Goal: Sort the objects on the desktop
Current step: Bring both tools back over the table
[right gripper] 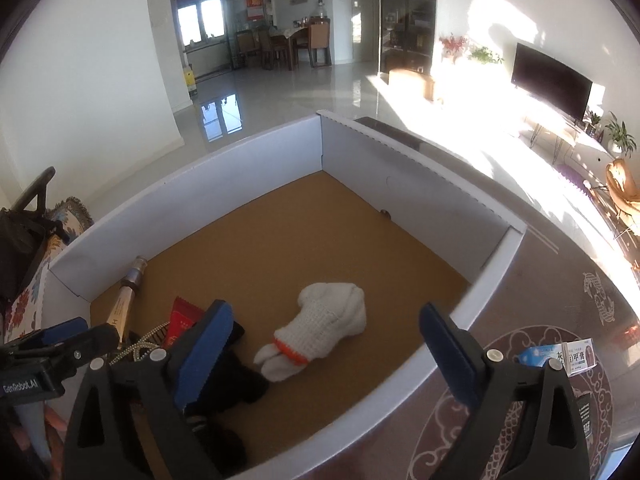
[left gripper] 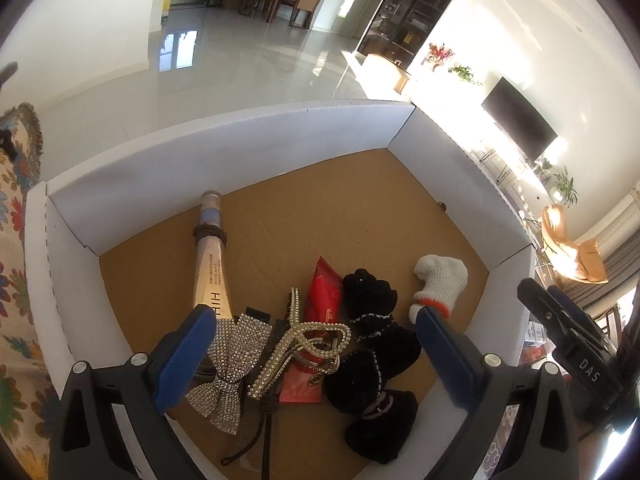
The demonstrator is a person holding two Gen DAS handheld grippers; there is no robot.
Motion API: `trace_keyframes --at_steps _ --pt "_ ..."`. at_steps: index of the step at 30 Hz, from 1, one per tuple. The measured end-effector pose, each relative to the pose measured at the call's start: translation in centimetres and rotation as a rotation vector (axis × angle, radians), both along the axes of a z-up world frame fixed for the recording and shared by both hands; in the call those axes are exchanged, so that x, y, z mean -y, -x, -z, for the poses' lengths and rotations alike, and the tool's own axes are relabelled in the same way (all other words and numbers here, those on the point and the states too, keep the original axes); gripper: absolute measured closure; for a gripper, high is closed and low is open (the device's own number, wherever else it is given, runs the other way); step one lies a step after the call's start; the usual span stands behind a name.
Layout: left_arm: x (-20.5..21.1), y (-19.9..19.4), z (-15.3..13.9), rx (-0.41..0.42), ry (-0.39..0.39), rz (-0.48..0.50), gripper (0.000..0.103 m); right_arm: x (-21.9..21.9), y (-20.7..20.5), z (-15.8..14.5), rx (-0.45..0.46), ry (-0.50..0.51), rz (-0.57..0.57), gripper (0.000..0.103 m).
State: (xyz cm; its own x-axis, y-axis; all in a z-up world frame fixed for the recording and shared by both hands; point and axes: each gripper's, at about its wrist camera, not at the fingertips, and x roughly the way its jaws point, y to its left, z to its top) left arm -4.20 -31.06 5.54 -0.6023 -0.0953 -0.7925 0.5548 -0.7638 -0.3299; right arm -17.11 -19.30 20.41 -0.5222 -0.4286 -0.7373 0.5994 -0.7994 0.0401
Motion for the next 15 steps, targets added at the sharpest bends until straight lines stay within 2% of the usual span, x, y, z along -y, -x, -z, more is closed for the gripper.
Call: trace_keyframes --at_steps 7,11,15 --pt "-1.5 -1.6 -3.5 -0.106 0.153 -0.021 0.001 -7.9 -4.1 -1.3 -0.087 0.062 0.077 0.005" --pt "-2.9 -2.9 -5.6 -0.212 0.208 -0.015 0.001 -14.0 -7.1 0.4 -0.105 0.027 0.146 0.002" --pt "-5.1 -4.1 -7.4 -0.309 0.241 0.029 0.001 -20.7 -10.5 3.8 -0.094 -0.075 0.231 0.002"
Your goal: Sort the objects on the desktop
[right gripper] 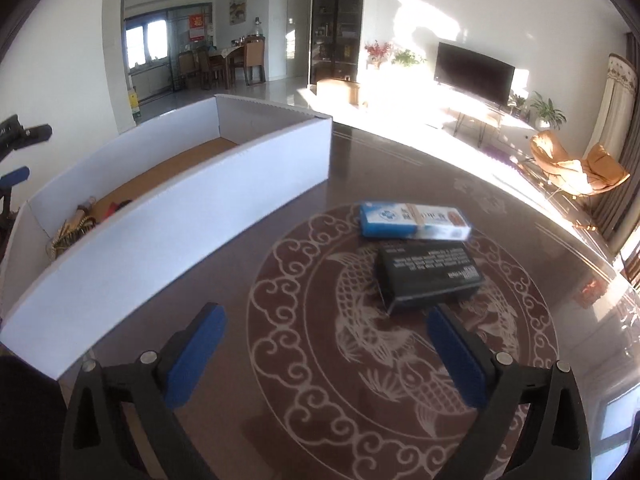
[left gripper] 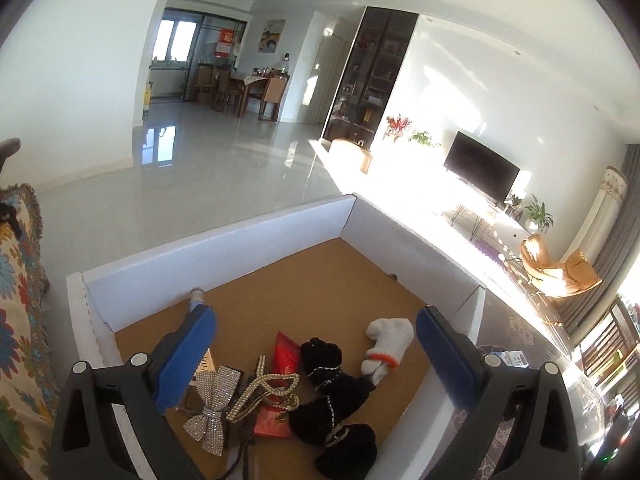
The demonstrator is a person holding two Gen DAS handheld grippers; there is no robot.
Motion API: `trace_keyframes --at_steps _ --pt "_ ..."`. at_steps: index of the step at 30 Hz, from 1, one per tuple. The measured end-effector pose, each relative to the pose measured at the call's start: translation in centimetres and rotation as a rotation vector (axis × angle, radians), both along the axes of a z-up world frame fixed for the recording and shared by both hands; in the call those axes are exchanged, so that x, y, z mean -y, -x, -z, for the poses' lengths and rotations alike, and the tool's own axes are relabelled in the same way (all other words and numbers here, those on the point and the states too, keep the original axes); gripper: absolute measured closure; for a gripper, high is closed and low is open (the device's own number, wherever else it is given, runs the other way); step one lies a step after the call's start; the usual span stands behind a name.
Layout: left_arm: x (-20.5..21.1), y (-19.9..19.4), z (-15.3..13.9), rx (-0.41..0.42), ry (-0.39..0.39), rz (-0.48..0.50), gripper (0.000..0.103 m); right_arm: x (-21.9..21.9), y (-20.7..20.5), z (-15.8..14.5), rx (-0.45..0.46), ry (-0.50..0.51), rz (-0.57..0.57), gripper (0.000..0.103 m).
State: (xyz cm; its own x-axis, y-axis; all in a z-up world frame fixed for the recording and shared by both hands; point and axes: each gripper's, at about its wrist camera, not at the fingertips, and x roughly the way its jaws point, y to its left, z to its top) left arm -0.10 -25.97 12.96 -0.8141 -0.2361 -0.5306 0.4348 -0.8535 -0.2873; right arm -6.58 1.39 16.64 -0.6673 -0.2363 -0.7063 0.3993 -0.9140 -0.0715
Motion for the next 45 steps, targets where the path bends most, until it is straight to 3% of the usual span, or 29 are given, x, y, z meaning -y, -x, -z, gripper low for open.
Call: trace_keyframes --at_steps 4,8,10,13,17,22,27,35,45 --pt "-4.5 -0.2 -1.8 -0.062 0.011 0.154 0.001 -6.6 -2.5 2.9 0.053 -0.053 0.115 0.002" --pt "-11.3 0.0 -2.5 -0.077 0.1 0.335 0.001 -12.1 -3.8 4.6 0.092 -0.037 0.241 0.002" --pt "-14.7 0.3 -1.9 -0.058 0.129 0.42 0.001 -13.6 -4.2 5.0 0.101 -0.037 0.272 0.002" --pt "-18.7 1.1 0.2 -0.003 0.104 0.545 0.001 -14.1 -4.7 5.5 0.105 -0.066 0.283 0.002" --pt "-22.6 2.7 4.3 0.131 0.092 0.64 0.001 -14.0 -4.6 6.4 0.129 -0.074 0.283 0.002" --pt "-24.6 4.3 9.3 0.292 0.159 0.662 0.001 -14.8 -4.5 7.0 0.154 -0.012 0.314 0.0" --pt "-24.3 5.7 13.3 0.408 0.17 0.618 0.001 -15.2 -4.5 7.2 0.172 0.015 0.317 0.0" --pt "-23.7 6.3 16.2 0.453 0.167 0.57 0.001 -15.1 -4.5 7.2 0.173 0.015 0.317 0.0" --pt "-24.3 6.3 16.4 0.433 0.21 0.562 0.001 -15.1 -4.5 7.2 0.173 0.015 0.317 0.0"
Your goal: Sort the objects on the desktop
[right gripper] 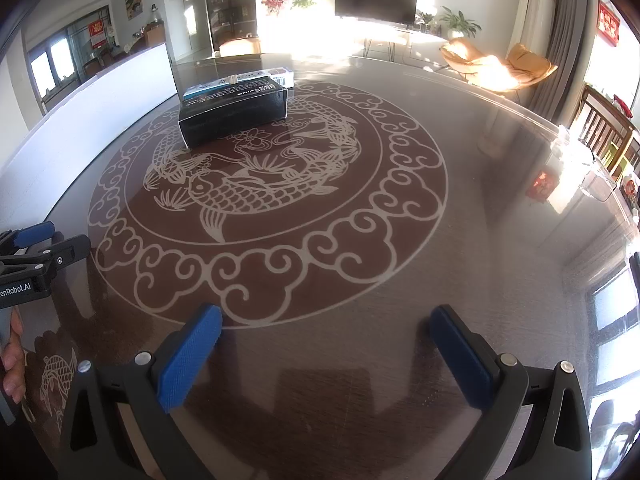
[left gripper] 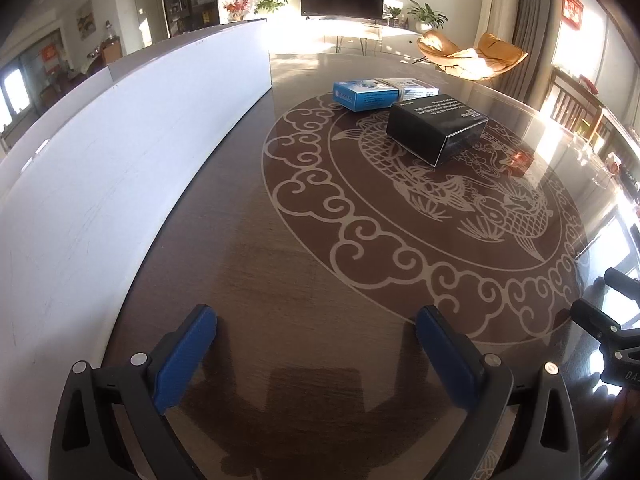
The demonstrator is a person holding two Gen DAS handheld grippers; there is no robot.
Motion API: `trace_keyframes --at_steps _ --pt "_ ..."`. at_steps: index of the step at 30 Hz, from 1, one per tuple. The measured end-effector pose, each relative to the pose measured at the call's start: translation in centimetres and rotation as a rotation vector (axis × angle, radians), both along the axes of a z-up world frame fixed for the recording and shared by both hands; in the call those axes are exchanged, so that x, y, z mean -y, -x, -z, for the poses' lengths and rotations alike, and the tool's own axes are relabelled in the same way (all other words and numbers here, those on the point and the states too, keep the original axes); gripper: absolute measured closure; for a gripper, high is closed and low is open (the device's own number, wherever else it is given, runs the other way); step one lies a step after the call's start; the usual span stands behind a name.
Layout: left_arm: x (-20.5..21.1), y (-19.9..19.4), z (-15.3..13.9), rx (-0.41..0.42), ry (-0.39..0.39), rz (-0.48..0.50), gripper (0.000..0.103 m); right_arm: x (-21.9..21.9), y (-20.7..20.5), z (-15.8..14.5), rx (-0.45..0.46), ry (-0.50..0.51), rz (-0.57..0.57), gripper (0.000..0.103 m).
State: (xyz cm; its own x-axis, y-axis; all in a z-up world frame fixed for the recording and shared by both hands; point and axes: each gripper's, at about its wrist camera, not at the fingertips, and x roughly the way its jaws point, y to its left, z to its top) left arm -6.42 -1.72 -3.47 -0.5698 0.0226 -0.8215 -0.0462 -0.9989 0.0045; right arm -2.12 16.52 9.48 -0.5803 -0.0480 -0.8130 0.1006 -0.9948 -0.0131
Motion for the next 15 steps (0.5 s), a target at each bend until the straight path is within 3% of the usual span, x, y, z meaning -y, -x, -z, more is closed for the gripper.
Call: trace_keyframes --at_steps 15 --pt "-0.04 0.35 0.16 0.001 -0.001 0.005 0.0 0.04 -0.01 0.02 0.0 0.0 0.0 0.0"
